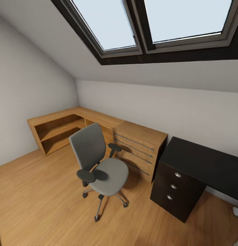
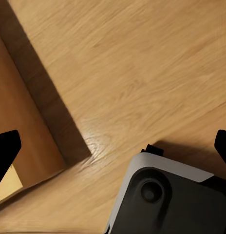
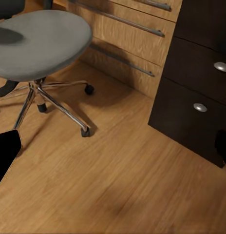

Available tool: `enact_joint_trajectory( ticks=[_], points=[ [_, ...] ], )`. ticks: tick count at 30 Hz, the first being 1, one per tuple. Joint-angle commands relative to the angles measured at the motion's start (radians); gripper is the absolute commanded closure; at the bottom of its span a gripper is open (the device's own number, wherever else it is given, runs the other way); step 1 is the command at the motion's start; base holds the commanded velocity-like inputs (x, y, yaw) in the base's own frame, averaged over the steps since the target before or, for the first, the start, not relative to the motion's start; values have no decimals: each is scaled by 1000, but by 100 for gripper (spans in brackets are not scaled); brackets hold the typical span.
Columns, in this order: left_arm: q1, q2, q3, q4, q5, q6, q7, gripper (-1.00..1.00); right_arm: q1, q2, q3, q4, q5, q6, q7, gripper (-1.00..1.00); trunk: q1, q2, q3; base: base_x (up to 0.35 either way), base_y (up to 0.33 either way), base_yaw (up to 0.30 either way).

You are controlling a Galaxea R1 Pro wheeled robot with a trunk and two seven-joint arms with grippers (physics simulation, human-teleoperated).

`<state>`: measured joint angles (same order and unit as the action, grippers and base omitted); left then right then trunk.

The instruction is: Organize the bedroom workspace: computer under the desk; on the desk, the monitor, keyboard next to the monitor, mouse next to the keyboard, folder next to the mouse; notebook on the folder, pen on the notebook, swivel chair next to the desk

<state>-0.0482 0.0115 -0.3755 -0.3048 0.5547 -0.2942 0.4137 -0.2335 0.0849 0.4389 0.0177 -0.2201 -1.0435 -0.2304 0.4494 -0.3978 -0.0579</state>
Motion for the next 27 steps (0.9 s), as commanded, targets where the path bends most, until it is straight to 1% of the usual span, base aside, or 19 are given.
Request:
enact_joint_trajectory(
  ticks=[1, 3, 8, 12, 14, 17, 20, 24, 27],
  points=[
    [-1, 0, -9, 0, 7, -3, 5, -100, -1, 0, 7, 1, -8, -4, -2, -100, 1, -2, -2, 0, 0, 284],
    [-1, 1, -9, 0, 6, -3, 5, -100, -1, 0, 6, 1, -9, -4, -5, -100, 1, -2, -2, 0, 0, 284],
    [-1, -1, -12, 0, 0, -5, 5, -100, -1, -1, 3, 0, -10, -4, -47, -100, 1, -2, -2, 0, 0, 284],
    [-1, -1, -14, 0, -1, -20, 5, -100, -1, -1, 1, -1, -11, -4, -64, -100, 1, -2, -2, 0, 0, 284],
    [-1, -2, -14, 0, -2, -36, 5, -100, -1, -1, 0, -1, -13, -4, -91, -100, 1, -2, -2, 0, 0, 284],
    [-1, -2, -13, 0, -2, -54, 4, -100, -1, 1, 2, -2, -15, -4, -188, -100, 1, -2, -2, 0, 0, 285],
    [-1, -2, -13, 0, -1, -58, 3, -100, -1, 2, 4, -2, -15, -4, -228, -100, 1, -2, -2, 0, 0, 285],
    [-1, -2, -12, 0, 0, -61, 2, -100, -1, 2, 4, -2, -15, -4, -256, -100, 1, -2, -2, 0, 0, 285],
    [-1, -2, -11, 0, 2, -61, 2, -100, -1, 3, 4, -2, -15, -4, -258, -100, 1, -2, -2, 0, 0, 285]
  ],
)
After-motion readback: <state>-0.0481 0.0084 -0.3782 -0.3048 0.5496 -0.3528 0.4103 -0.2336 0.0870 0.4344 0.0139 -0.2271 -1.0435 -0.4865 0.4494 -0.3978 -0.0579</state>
